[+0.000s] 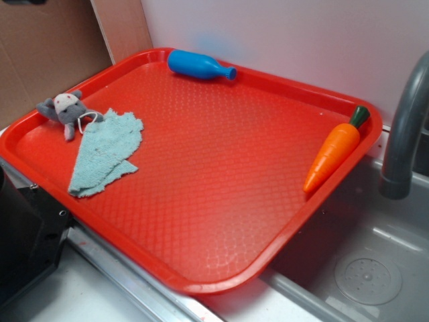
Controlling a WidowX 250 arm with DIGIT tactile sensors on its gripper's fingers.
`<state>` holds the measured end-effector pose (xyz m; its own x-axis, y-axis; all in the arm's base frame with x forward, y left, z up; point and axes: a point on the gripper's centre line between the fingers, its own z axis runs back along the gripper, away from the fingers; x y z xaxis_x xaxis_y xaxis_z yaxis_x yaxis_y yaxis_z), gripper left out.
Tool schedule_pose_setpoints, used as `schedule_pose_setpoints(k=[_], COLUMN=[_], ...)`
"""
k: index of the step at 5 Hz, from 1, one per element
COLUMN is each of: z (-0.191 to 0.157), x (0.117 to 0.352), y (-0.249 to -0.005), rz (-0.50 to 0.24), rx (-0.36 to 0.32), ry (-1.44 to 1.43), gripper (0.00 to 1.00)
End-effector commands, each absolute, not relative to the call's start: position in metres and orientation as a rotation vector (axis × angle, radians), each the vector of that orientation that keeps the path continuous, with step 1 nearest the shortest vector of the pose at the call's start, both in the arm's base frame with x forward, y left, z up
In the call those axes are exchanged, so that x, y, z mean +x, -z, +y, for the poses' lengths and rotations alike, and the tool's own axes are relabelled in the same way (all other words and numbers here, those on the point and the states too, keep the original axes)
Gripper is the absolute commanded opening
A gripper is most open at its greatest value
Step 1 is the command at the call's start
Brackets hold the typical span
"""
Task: Grab the gray animal.
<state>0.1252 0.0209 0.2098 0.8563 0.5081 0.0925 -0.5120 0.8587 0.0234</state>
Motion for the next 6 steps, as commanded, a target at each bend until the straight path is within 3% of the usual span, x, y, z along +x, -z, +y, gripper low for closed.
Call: schedule_pose_setpoints(k=[1,3,4,5,6], z=[0.102,0.147,0.154,0.155,0.154], x=[0.152,0.163,0.165,0.158,0.152], y=[-0.129,-0.077,-0.058,-0.042,-0.034], rz=[-0.075,-0.072,-0.058,-0.052,-0.068], rx=[0.157,0.243,0.305,0.332,0.314], ry=[-1.04,-1.285,-1.312,-1.34,-1.383], gripper=[1.0,1.0,1.0,0.0,0.0])
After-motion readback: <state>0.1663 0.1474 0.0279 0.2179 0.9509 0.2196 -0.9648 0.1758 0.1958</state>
